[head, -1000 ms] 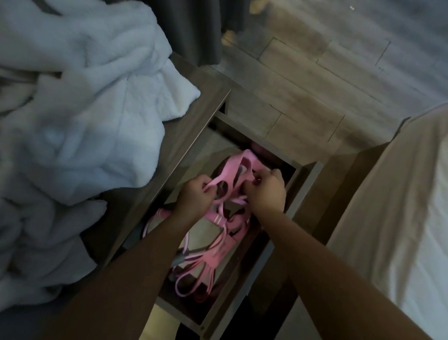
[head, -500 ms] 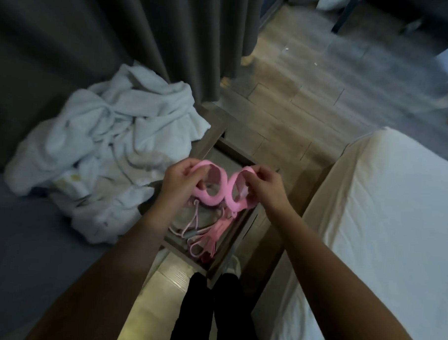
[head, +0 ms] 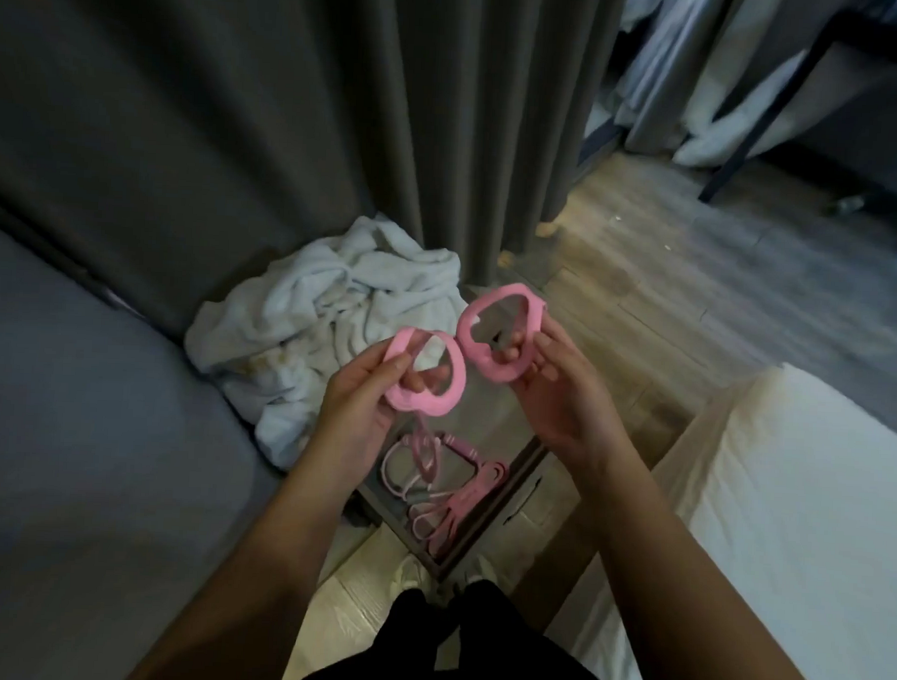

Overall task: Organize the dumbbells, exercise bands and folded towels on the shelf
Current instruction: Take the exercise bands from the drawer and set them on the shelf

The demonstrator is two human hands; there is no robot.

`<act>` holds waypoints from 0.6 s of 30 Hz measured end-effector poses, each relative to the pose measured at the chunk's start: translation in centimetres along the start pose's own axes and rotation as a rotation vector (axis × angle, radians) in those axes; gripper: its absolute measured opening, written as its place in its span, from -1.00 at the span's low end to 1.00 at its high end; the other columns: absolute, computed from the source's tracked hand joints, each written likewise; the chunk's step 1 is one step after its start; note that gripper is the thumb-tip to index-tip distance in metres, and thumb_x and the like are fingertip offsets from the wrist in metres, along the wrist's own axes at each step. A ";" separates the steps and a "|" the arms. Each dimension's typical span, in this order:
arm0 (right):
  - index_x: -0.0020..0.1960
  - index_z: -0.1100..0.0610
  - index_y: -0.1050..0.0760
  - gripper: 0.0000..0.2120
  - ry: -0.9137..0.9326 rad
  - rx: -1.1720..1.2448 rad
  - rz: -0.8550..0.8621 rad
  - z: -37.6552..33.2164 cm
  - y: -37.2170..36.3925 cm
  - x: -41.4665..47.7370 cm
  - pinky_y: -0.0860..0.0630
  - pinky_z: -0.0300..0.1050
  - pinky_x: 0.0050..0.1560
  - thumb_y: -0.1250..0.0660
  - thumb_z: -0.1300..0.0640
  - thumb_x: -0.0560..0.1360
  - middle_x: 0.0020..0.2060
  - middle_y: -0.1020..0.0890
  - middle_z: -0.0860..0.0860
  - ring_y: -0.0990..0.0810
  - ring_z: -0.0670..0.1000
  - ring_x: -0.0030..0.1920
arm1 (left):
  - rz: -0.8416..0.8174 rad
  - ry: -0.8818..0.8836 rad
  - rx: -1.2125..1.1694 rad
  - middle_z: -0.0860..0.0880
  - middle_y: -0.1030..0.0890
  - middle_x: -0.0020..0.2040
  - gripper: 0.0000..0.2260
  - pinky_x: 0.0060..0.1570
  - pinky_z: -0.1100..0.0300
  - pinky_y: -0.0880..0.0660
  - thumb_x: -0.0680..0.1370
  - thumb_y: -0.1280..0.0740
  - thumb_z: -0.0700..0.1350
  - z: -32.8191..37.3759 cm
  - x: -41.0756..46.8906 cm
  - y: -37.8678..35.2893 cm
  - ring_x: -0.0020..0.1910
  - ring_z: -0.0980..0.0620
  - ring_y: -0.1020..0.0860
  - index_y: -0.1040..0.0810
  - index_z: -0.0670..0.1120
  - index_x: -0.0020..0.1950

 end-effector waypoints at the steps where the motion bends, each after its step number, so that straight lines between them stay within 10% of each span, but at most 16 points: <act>1: 0.37 0.22 -0.43 -0.65 -0.022 0.024 -0.011 0.1 -0.4 0.3 -0.41 0.00 0.14 -0.18 0.24 0.60 -0.16 -0.56 0.06 -0.54 0.01 -0.12 | 0.025 -0.024 -0.069 -0.20 -0.53 -0.25 -0.91 -0.11 0.08 -0.59 0.55 -0.27 -0.25 0.5 -0.7 0.1 -0.14 -0.10 -0.62 -0.57 -0.19 -0.06; 9: 0.31 0.40 -0.42 -0.45 -0.138 -0.048 -0.115 1.8 -3.9 1.5 -0.36 0.08 0.12 -0.44 0.19 0.40 0.01 -0.43 0.27 -0.41 0.17 -0.01 | 0.295 -0.176 -0.236 -0.06 -0.58 -0.33 -0.45 -0.17 0.17 -0.54 0.28 -0.57 0.05 0.5 -6.6 4.8 -0.33 0.04 -0.56 -0.59 -0.20 0.15; 11: 0.13 0.42 -0.47 -0.68 -0.159 -0.060 -0.188 2.3 -5.2 1.4 -0.46 -0.02 0.06 -0.35 0.23 0.47 -0.12 -0.50 0.23 -0.49 0.14 -0.09 | 0.359 -0.215 -0.259 -0.06 -0.57 -0.37 -0.25 -0.29 0.27 -0.52 0.07 -0.65 0.15 0.5 -8.4 5.8 -0.40 0.05 -0.54 -0.59 -0.23 0.12; 18: -0.06 0.25 -0.52 -0.91 -0.293 -0.187 -0.398 6.0 -10.9 -1.3 -0.47 -0.01 -0.07 -0.32 0.23 0.49 -0.38 -0.52 0.02 -0.47 -0.02 -0.34 | 0.509 -0.331 -0.272 -0.09 -0.47 -0.38 -0.77 -0.29 0.18 -0.46 0.28 -0.44 -0.01 0.1 -16.0 8.9 -0.39 0.00 -0.47 -0.67 -0.14 -0.18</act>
Point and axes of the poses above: each hand's wrist, its own x-axis towards the middle knuckle, its own y-axis out of the back of the hand, z = x × y, the point moved 10 cm from there along x, towards the middle knuckle
